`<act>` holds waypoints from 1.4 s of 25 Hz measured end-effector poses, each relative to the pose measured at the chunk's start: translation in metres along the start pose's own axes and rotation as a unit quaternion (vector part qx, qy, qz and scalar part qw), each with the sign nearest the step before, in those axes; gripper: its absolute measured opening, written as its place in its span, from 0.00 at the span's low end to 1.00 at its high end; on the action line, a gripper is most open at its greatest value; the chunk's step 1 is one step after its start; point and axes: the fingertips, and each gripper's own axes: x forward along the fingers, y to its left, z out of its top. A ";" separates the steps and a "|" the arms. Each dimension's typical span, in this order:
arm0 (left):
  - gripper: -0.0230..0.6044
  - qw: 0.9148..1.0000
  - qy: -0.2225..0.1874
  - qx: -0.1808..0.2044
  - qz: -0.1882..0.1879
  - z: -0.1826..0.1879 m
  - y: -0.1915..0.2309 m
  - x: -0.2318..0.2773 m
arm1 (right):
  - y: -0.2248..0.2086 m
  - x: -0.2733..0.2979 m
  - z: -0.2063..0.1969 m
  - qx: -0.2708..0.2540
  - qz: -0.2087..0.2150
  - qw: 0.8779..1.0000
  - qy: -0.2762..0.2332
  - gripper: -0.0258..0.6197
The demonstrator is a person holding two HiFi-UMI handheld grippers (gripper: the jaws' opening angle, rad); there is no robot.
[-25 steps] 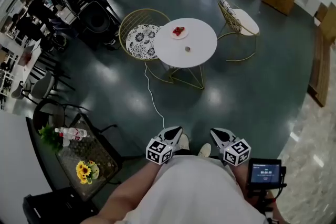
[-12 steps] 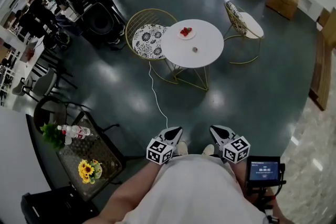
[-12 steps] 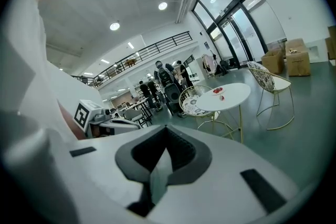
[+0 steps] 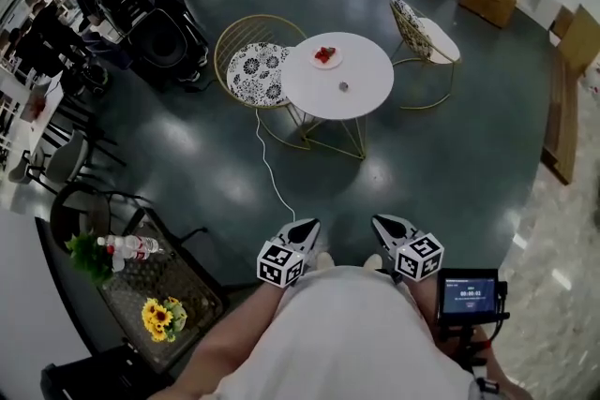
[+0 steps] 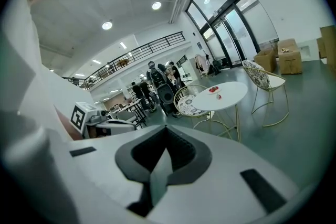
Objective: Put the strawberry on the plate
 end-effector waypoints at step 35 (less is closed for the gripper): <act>0.05 1.000 -0.006 -0.029 -0.008 -0.010 0.091 -0.021 | 0.018 0.079 0.013 -0.015 -0.047 0.999 0.021 0.05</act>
